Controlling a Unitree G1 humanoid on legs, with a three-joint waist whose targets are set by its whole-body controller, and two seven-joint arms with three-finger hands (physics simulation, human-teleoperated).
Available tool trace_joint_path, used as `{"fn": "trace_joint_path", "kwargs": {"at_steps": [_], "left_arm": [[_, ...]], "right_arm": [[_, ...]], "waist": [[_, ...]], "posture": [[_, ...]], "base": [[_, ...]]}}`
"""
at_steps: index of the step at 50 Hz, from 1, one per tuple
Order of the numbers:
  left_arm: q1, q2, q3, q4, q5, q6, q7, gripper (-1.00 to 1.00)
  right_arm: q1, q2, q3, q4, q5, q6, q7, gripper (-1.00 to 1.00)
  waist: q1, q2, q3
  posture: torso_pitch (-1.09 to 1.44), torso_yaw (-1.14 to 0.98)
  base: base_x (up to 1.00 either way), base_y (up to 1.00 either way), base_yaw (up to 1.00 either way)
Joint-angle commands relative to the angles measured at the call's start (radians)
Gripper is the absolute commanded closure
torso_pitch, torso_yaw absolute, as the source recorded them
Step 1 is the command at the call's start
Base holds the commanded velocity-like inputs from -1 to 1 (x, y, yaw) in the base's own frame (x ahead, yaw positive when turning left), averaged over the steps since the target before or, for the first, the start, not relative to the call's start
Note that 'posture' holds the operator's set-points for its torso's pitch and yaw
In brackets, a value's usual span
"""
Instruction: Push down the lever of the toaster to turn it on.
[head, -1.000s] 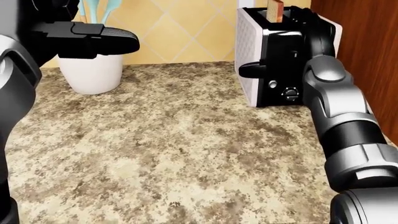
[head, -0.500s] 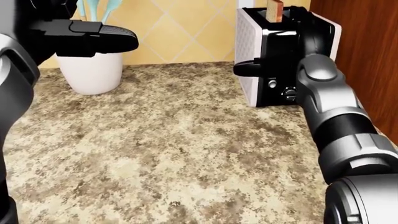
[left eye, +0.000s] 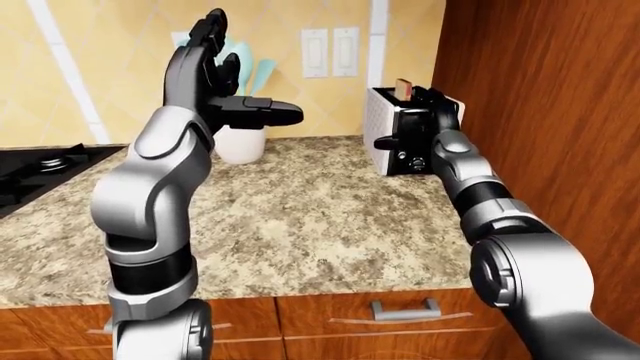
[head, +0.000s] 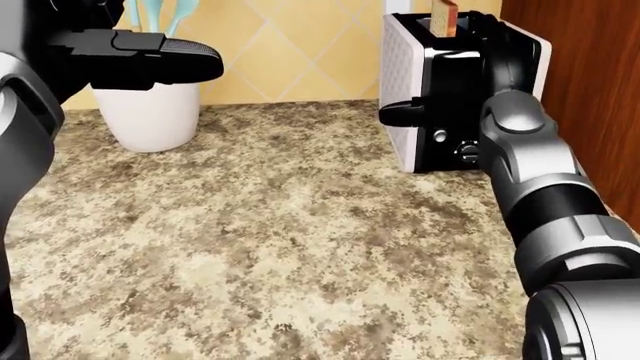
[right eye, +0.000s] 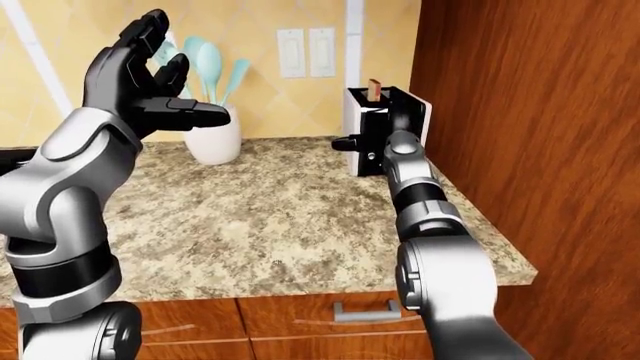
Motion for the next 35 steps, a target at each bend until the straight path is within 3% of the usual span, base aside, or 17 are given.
{"fn": "trace_joint_path", "kwargs": {"at_steps": [1,35], "left_arm": [[-0.032,0.008,0.008,-0.021,0.002,-0.026,0.001,-1.0],[-0.033,0.007,0.009,-0.024,0.002,-0.021,0.003,-1.0]], "right_arm": [[-0.041,-0.009,0.0,-0.039,-0.002,0.001,0.01,-1.0],[-0.008,0.009,-0.003,-0.025,-0.001,0.025,0.031,-1.0]], "waist": [[0.0,-0.001,-0.013],[-0.003,-0.003,-0.016]], "posture": [[-0.41,0.0],[-0.41,0.0]], "base": [[0.0,0.0,0.0],[0.0,0.0,0.0]]}}
